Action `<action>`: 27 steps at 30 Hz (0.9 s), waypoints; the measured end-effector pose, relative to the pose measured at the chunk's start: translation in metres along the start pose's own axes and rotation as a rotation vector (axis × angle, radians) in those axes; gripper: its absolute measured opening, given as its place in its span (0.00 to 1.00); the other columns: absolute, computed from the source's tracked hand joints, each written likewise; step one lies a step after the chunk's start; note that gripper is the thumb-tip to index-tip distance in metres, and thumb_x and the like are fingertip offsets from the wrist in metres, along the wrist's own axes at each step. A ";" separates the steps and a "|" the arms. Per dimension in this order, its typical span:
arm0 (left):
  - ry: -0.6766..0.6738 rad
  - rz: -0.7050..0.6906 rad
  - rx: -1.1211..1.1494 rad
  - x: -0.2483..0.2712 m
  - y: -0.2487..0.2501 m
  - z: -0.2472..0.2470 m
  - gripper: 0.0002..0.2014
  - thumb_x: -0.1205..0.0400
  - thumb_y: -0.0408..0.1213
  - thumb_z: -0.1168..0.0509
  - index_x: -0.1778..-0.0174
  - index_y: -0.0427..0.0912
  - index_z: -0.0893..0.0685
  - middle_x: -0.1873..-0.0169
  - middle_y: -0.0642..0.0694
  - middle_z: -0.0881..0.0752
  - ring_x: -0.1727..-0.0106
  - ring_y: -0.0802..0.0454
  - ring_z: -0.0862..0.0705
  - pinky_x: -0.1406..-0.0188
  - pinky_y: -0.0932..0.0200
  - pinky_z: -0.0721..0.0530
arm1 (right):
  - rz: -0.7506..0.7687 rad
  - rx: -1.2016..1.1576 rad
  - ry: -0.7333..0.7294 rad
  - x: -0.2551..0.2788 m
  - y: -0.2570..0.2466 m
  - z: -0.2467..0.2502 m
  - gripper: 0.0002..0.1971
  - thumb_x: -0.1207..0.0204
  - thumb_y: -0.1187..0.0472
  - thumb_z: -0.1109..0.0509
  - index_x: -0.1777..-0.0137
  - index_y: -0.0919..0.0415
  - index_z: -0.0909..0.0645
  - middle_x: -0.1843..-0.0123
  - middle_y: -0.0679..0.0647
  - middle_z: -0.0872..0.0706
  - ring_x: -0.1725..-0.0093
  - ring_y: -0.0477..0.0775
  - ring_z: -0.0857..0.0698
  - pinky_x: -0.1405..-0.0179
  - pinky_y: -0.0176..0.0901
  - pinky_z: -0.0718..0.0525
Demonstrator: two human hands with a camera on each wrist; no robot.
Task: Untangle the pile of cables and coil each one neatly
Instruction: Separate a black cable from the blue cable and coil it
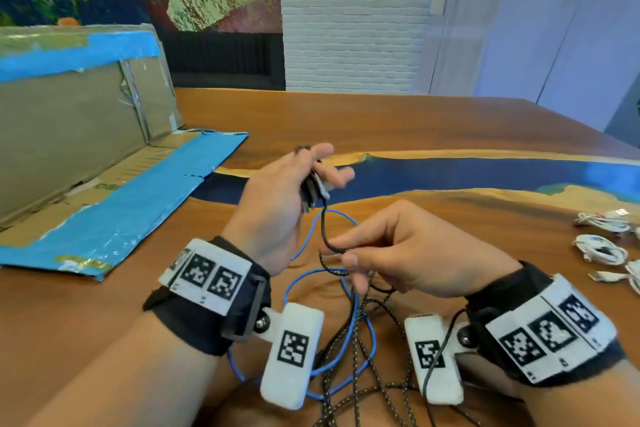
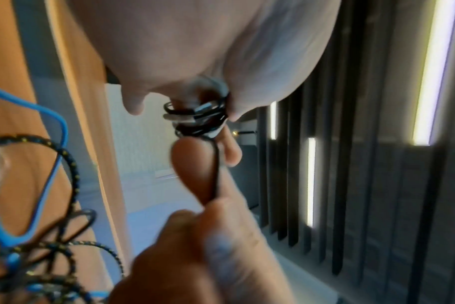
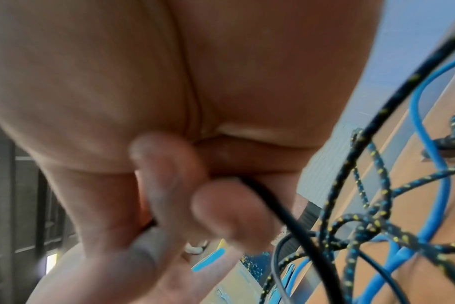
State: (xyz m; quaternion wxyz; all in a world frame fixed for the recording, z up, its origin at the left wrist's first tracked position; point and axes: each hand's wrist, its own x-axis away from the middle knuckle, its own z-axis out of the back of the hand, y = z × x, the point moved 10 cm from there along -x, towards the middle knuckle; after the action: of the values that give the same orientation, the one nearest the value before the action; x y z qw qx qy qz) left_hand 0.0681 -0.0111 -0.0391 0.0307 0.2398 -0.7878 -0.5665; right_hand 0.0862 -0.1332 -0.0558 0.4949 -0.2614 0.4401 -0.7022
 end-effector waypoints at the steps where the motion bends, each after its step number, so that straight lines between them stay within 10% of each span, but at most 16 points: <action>1: -0.021 0.015 -0.133 0.002 -0.004 -0.004 0.16 0.06 0.38 0.48 0.39 0.33 0.17 0.64 0.45 0.11 0.45 0.46 0.08 0.42 0.53 0.14 | 0.034 -0.002 0.020 0.001 -0.007 0.000 0.07 0.18 0.67 0.27 0.45 0.65 0.08 0.73 0.56 0.14 0.78 0.40 0.26 0.71 0.33 0.21; 3: -0.105 0.056 -0.420 0.007 -0.014 -0.013 0.15 0.07 0.38 0.46 0.44 0.37 0.14 0.66 0.45 0.12 0.55 0.49 0.11 0.46 0.55 0.16 | 0.105 -0.039 0.154 0.001 -0.015 0.013 0.07 0.19 0.68 0.26 0.59 0.65 0.10 0.79 0.53 0.22 0.79 0.40 0.28 0.62 0.38 0.12; 6: -0.264 0.119 -0.649 0.016 -0.026 -0.026 0.24 0.07 0.40 0.47 0.65 0.39 0.16 0.76 0.43 0.20 0.70 0.50 0.22 0.57 0.58 0.22 | 0.145 -0.197 0.433 0.004 -0.005 0.051 0.11 0.20 0.68 0.25 0.66 0.64 0.16 0.80 0.43 0.24 0.83 0.40 0.33 0.81 0.29 0.32; 10: -0.354 0.188 -0.599 0.018 -0.029 -0.026 0.30 0.07 0.49 0.48 0.48 0.24 0.14 0.82 0.49 0.33 0.78 0.50 0.35 0.71 0.64 0.27 | 0.108 -0.512 0.630 0.011 0.022 0.082 0.04 0.24 0.65 0.26 0.55 0.58 0.09 0.74 0.52 0.23 0.81 0.47 0.38 0.85 0.35 0.38; 16: -0.267 0.169 -0.239 0.011 -0.012 -0.016 0.21 0.08 0.44 0.49 0.60 0.36 0.21 0.81 0.50 0.42 0.79 0.53 0.45 0.78 0.61 0.44 | 0.131 -0.851 0.744 0.019 0.045 0.113 0.11 0.14 0.70 0.37 0.44 0.61 0.13 0.60 0.55 0.10 0.79 0.44 0.33 0.79 0.35 0.27; 22: -0.148 0.171 -0.042 0.000 -0.005 0.000 0.20 0.06 0.48 0.51 0.59 0.40 0.25 0.80 0.52 0.43 0.78 0.53 0.46 0.76 0.59 0.44 | 0.029 -0.458 0.666 0.008 0.056 0.103 0.09 0.15 0.69 0.32 0.42 0.63 0.12 0.70 0.52 0.19 0.71 0.51 0.25 0.60 0.47 0.13; 27: -0.042 0.130 -0.096 -0.005 -0.002 0.013 0.21 0.06 0.48 0.51 0.58 0.41 0.24 0.79 0.51 0.43 0.78 0.53 0.43 0.79 0.64 0.37 | -0.106 0.005 0.611 0.005 0.057 0.096 0.11 0.21 0.60 0.23 0.41 0.47 0.11 0.54 0.47 0.09 0.59 0.38 0.14 0.59 0.33 0.22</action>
State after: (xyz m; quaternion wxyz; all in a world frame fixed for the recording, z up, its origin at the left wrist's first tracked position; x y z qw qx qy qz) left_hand 0.0689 0.0020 -0.0450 0.0623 0.1744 -0.7742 -0.6052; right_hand 0.1878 -0.1795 -0.0609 0.3031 -0.0597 0.5523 -0.7743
